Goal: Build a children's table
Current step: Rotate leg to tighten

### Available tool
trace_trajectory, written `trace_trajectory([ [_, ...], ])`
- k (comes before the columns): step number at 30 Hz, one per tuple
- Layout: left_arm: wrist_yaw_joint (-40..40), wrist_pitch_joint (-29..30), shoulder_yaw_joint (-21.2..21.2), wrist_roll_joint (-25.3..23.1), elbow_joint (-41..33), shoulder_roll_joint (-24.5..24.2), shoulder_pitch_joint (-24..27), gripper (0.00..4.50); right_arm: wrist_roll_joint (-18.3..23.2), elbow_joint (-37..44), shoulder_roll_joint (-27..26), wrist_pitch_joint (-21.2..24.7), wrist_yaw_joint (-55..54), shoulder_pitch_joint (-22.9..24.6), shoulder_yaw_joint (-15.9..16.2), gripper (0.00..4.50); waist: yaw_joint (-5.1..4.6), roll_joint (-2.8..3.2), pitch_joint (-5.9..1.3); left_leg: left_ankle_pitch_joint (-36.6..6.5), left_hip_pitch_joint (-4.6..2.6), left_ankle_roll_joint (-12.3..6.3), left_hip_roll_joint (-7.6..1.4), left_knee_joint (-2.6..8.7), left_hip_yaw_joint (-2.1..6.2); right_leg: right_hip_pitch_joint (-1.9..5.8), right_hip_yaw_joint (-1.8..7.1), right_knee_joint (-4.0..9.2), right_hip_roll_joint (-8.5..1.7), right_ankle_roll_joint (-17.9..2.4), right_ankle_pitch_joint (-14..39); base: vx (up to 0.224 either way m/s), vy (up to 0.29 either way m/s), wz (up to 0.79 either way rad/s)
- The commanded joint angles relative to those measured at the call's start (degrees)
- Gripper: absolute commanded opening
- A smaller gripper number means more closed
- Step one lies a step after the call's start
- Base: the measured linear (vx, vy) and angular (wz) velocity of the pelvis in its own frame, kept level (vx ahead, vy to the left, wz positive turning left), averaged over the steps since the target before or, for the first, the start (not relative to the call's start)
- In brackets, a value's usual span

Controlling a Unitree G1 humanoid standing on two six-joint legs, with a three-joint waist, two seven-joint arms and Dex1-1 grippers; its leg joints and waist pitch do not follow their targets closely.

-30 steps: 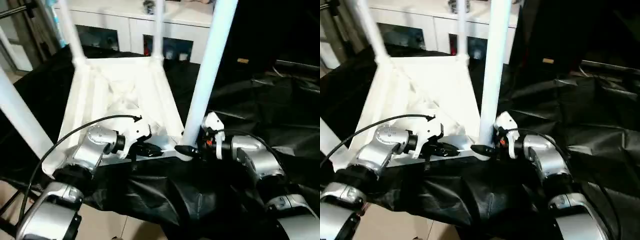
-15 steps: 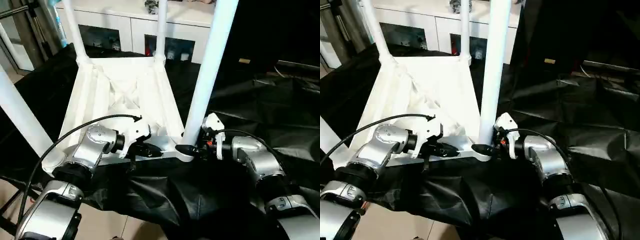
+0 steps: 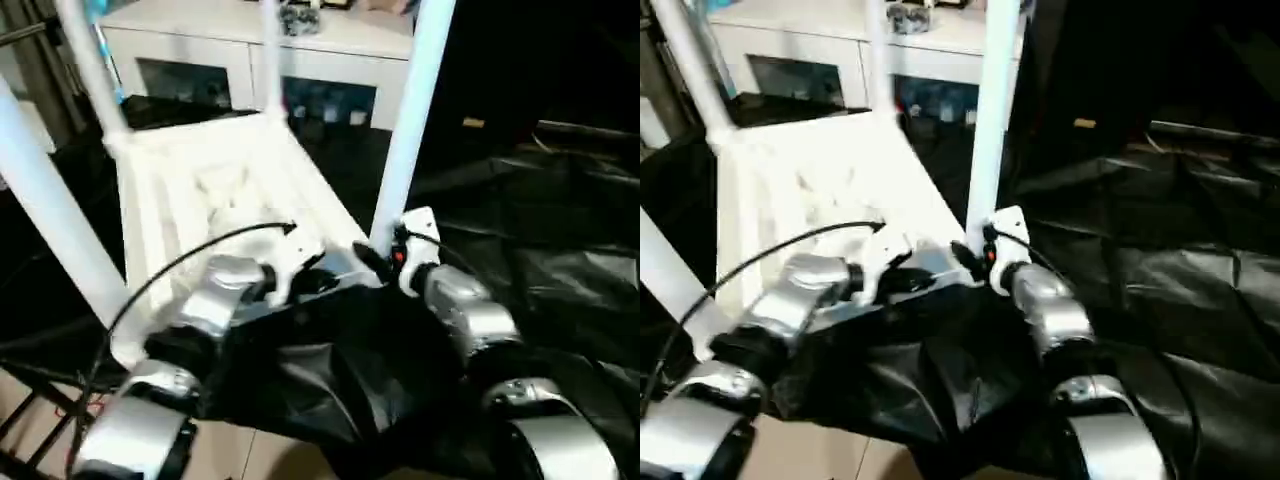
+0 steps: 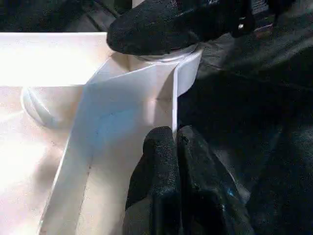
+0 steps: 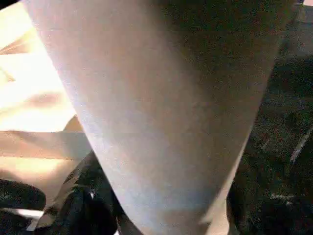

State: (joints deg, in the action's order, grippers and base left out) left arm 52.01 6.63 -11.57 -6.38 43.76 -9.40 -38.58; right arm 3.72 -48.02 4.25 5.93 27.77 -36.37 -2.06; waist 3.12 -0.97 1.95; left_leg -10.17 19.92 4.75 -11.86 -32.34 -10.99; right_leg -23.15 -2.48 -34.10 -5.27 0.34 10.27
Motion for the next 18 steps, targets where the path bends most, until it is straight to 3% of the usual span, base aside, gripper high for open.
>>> trace_trajectory([
  [1, -0.6, -0.5, -2.9, 0.9, -2.2, 5.2, -0.4, 0.00, -1.1, -3.5, -5.6, 2.1, 4.5, 0.7, 5.0, 3.23, -0.04, 0.26, -2.51, -19.3, 0.00, -0.32, -0.92, 4.11, 0.55, 1.87, 1.65, 5.03, -2.25, -10.0, 19.8, 0.000, 0.000, 0.00],
  [5, 1.5, -1.2, -2.9, 1.1, -2.1, 3.6, 0.0, 0.00, -0.6, -1.2, -2.9, 0.9, 9.3, 1.3, 5.6, 3.68, -0.08, 0.27, -2.55, -19.4, -0.01, -0.49, -0.96, 4.13, 0.52, 1.96, 1.64, 4.87, -2.15, -10.7, 18.2, 0.000, 0.000, 0.00],
  [8, 3.7, -1.7, -3.0, 1.2, -2.1, 2.1, 0.1, 0.00, 0.0, 1.2, -0.3, -0.5, 15.8, 2.4, 6.8, 3.71, 0.02, 0.10, -2.69, -18.2, 0.10, -1.45, -0.98, 3.94, 0.38, 2.18, 1.68, 4.67, -2.22, -11.4, 15.6, 0.000, 0.000, 0.00],
  [11, 6.6, -2.7, -2.9, 1.4, -1.6, 0.1, 0.0, 0.00, 1.3, 5.1, 3.3, -1.7, 24.9, 4.3, 8.6, 3.71, 0.54, 0.00, -2.95, -14.9, 0.08, -3.25, -1.03, 3.58, 0.17, 2.55, 1.65, 4.16, -2.15, -12.7, 10.2, 0.000, 0.000, 0.00],
  [12, 7.5, -3.0, -2.9, 1.5, -1.5, -0.3, 0.1, 0.00, 1.7, 5.9, 3.9, -1.5, 26.6, 4.6, 8.8, 3.71, 0.62, -0.08, -3.04, -12.1, 0.35, -4.06, -1.08, 3.42, 0.08, 2.81, 1.52, 3.54, -2.04, -14.4, 5.5, 0.000, 0.000, 0.00],
  [15, 11.4, -4.3, -2.9, 2.2, -1.4, -2.1, 0.1, 0.00, 3.6, 8.7, 6.9, 0.4, 34.0, 6.0, 9.6, 3.71, 1.11, -0.09, -3.05, -10.3, 0.37, -5.48, -1.22, 3.11, -0.14, 2.97, 1.41, 3.12, -2.01, -15.7, 2.5, 0.000, 0.000, 0.00],
  [18, 16.0, -5.4, -2.7, 3.2, -1.2, -4.0, 0.0, 0.00, 4.4, 11.7, 10.0, 2.6, 40.8, 7.3, 10.9, 3.46, 1.43, 0.03, -2.85, -12.3, 0.20, -5.22, -1.40, 3.30, -0.16, 2.79, 1.35, 3.47, -2.17, -15.6, 6.3, 0.000, 0.000, 0.00],
])
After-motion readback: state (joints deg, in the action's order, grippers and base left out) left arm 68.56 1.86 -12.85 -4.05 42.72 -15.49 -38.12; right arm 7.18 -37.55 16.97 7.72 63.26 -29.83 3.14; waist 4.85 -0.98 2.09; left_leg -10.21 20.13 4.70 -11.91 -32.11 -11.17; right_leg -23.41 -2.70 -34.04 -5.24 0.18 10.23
